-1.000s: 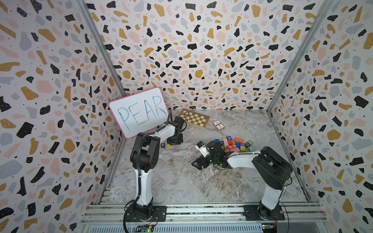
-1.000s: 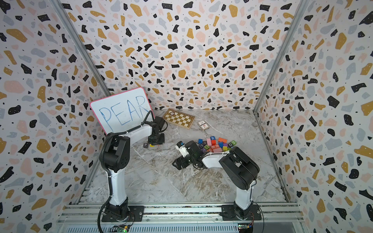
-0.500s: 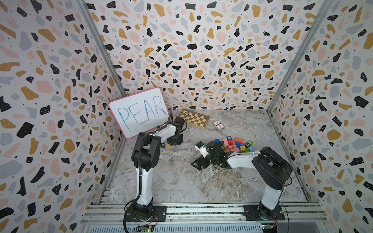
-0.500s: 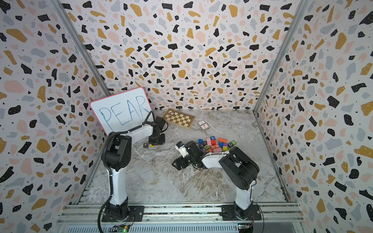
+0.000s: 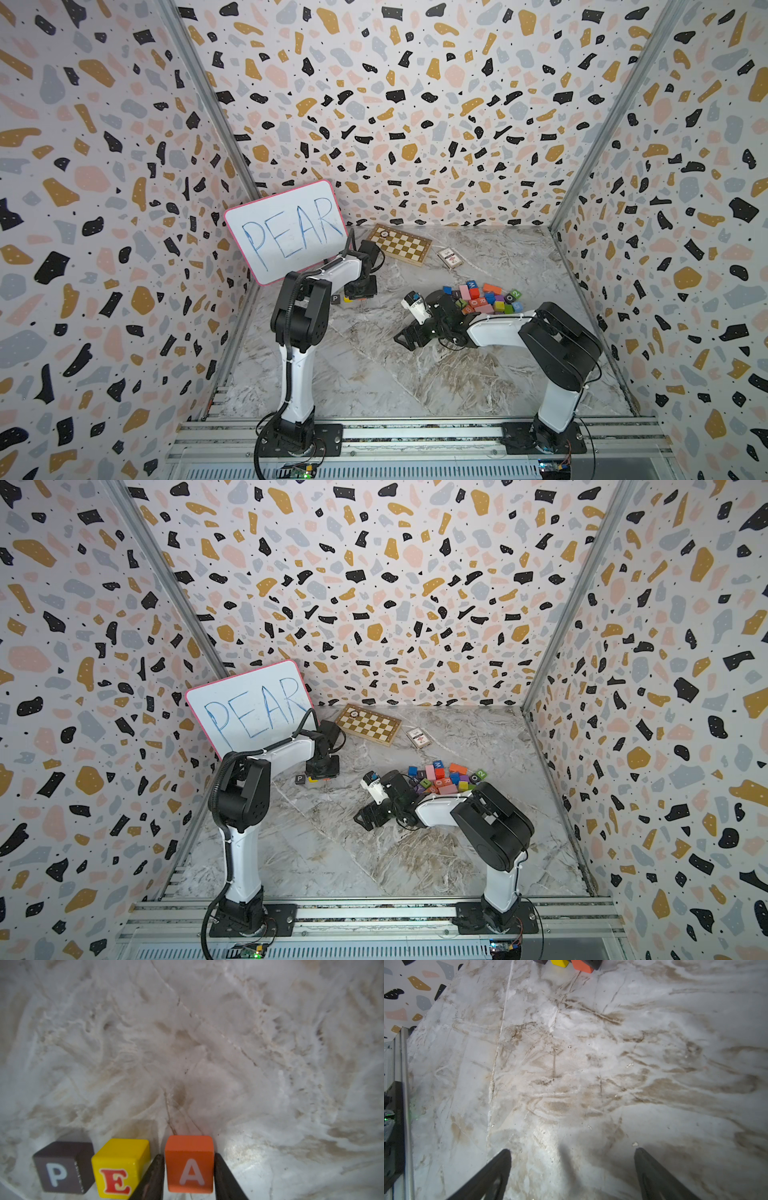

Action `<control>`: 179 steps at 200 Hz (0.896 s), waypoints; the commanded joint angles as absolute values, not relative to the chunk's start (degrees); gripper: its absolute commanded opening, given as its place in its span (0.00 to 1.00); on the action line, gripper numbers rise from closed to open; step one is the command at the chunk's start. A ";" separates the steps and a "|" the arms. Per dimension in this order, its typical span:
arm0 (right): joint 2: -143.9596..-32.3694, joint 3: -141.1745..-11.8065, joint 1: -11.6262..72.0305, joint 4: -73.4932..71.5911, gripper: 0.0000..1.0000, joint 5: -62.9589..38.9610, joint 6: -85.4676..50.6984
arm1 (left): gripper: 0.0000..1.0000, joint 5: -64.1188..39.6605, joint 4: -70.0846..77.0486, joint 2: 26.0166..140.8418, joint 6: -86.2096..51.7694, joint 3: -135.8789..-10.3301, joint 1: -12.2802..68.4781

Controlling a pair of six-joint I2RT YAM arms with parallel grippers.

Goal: Spell the uppercase word “pear” with letter blocks
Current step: Place the letter block at the center of the board, then pick up the letter block from the center of the board.

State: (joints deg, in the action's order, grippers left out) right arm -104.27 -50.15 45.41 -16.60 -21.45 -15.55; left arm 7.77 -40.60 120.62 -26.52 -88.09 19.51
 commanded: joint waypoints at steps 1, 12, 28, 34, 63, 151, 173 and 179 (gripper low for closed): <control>-103.97 -50.19 45.70 -16.61 0.94 -21.99 -15.91 | 0.39 7.84 -41.59 121.46 -25.93 -89.43 19.08; -103.88 -50.10 45.70 -16.63 0.94 -21.97 -15.94 | 0.39 7.87 -41.49 121.38 -25.94 -89.37 19.09; -103.86 -50.03 45.70 -16.65 0.94 -21.91 -15.98 | 0.39 7.86 -41.48 121.29 -25.93 -89.42 19.07; -103.82 -50.04 45.70 -16.69 0.94 -21.94 -15.94 | 0.39 7.87 -41.53 121.24 -25.93 -89.49 19.12; -103.83 -50.03 45.70 -16.74 0.94 -22.06 -16.03 | 0.37 7.76 -41.55 121.29 -25.97 -89.80 19.07; -102.68 -51.44 45.70 -15.02 0.94 -22.09 -15.94 | 0.42 8.80 -43.17 119.49 -25.90 -92.99 19.08; -100.85 -52.74 45.70 -12.66 0.94 -21.59 -15.75 | 0.46 8.81 -44.35 118.12 -26.11 -95.38 19.28; -100.13 -53.00 45.70 -11.79 0.94 -21.12 -15.73 | 0.47 8.79 -44.78 117.62 -26.31 -95.74 19.41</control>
